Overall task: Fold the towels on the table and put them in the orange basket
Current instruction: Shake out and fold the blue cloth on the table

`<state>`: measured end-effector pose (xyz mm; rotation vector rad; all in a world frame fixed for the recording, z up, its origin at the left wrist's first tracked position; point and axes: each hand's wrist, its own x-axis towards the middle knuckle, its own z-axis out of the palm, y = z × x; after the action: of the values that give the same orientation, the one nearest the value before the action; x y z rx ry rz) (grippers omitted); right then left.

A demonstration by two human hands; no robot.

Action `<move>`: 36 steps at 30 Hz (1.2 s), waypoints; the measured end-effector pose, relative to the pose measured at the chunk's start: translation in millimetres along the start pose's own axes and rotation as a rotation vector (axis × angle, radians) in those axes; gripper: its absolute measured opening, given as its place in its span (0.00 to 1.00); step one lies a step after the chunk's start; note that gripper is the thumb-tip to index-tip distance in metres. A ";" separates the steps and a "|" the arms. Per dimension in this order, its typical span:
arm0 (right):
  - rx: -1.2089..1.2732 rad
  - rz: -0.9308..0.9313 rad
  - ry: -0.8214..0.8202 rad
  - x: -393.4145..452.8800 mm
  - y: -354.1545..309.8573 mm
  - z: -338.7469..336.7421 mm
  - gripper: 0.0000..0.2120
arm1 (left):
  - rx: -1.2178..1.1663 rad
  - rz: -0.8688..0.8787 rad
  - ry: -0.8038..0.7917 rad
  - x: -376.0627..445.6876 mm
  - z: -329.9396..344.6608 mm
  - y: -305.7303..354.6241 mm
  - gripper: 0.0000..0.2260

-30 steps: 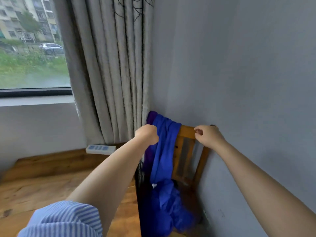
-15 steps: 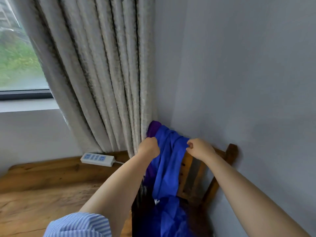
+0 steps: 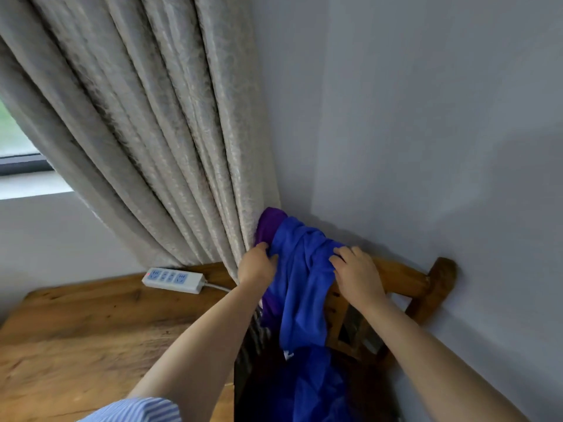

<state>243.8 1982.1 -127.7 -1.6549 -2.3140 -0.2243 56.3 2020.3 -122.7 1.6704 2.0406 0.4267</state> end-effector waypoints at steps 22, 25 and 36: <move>0.467 0.143 0.222 -41.5 -66.3 -69.4 0.07 | -0.348 0.206 0.088 -90.6 -99.0 -42.1 0.13; 0.483 0.077 0.240 -46.8 -110.7 -89.6 0.07 | -0.347 0.171 0.130 -116.1 -127.0 -60.1 0.11; 0.697 0.096 0.213 -76.2 -310.8 -128.0 0.07 | -0.345 0.055 0.313 -233.7 -246.2 -256.2 0.06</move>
<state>-8.5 1774.2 -18.5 -1.2964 -1.8411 0.3719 -252.9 1750.9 -10.1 1.5227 1.9885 1.0522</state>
